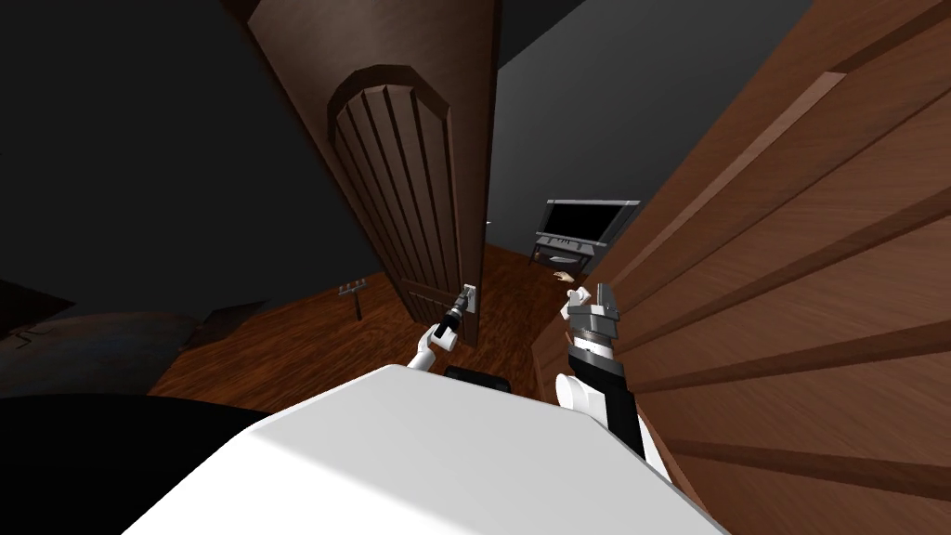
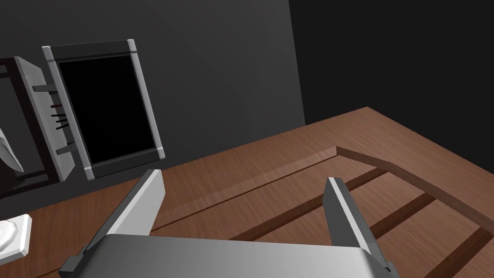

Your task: Push the door open

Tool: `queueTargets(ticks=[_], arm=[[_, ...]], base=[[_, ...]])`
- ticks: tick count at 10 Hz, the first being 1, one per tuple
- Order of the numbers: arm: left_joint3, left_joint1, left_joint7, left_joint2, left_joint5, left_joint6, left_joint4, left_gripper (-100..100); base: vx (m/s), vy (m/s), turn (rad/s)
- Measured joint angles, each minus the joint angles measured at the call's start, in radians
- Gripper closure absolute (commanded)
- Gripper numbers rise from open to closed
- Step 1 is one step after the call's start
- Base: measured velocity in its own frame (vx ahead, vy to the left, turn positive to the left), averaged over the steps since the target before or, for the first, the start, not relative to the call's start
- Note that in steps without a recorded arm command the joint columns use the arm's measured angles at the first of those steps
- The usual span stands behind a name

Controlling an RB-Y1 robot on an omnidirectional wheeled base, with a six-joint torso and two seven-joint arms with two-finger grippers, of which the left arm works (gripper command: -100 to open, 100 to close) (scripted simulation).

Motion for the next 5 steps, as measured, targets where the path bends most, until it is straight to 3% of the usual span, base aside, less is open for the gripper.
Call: queueTargets(ticks=[5], arm=[[-0.001, 0.002, 0.0, 0.001, 0.0, 0.002, 0.002, 100]], base=[[-0.017, 0.006, -0.002]])
